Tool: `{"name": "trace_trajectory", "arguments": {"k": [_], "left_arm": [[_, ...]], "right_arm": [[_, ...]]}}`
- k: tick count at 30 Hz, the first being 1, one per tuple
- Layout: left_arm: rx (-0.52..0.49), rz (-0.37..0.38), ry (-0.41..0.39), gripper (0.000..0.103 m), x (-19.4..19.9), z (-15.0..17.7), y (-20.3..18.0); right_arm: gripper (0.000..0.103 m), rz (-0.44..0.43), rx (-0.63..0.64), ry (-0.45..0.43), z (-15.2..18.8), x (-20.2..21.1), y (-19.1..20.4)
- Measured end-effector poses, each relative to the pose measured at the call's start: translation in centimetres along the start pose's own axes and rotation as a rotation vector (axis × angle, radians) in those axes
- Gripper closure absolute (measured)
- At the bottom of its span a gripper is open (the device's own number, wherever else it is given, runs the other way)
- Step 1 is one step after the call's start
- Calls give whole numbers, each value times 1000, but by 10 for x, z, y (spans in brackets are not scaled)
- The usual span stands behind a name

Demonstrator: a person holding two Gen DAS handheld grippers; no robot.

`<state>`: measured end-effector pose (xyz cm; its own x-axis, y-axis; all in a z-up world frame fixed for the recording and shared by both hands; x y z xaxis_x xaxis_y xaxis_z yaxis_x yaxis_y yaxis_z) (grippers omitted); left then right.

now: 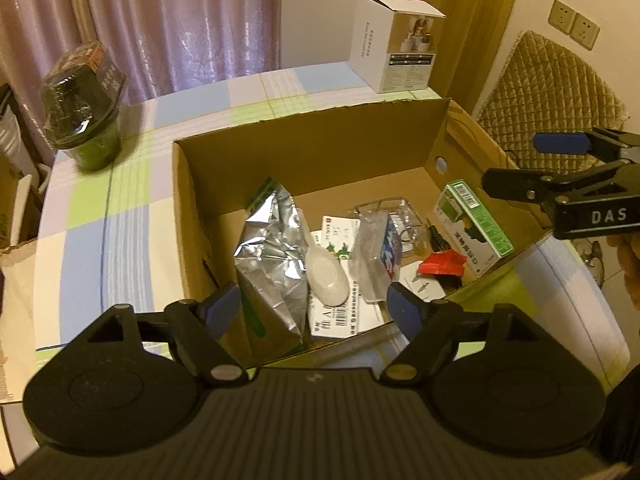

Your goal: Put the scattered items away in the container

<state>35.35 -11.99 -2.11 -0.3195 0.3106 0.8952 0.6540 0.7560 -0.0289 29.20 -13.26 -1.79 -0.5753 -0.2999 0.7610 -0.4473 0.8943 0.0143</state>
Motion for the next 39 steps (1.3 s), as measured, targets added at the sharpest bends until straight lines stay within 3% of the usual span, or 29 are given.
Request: {"name": "trace_trajectory", "arguments": {"k": [6,25,39], "left_arm": [[46,-50,-44,1,12,3,6],[164,-134,-21,1,49,29,-7],[241,-112,-62,1,92,41,-27]], "right_arm": [[0,13,-15,13,4,8,0],[0,48,-53,44,19,54,5],[0,45,-84,50,36,92,13]]}}
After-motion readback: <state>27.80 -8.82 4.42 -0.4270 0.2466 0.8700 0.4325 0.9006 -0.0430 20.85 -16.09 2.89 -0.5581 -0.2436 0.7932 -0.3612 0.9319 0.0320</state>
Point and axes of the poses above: each gripper's, at about its wrist camera, not at the fingertips, and x roughly against the way its jaws point, y to its left, z to its underside, the point moved 7 cm from there along -x, roughly the way its jaws point, and after that the axes turned 9 degrees about y, right-handed, at the moved point
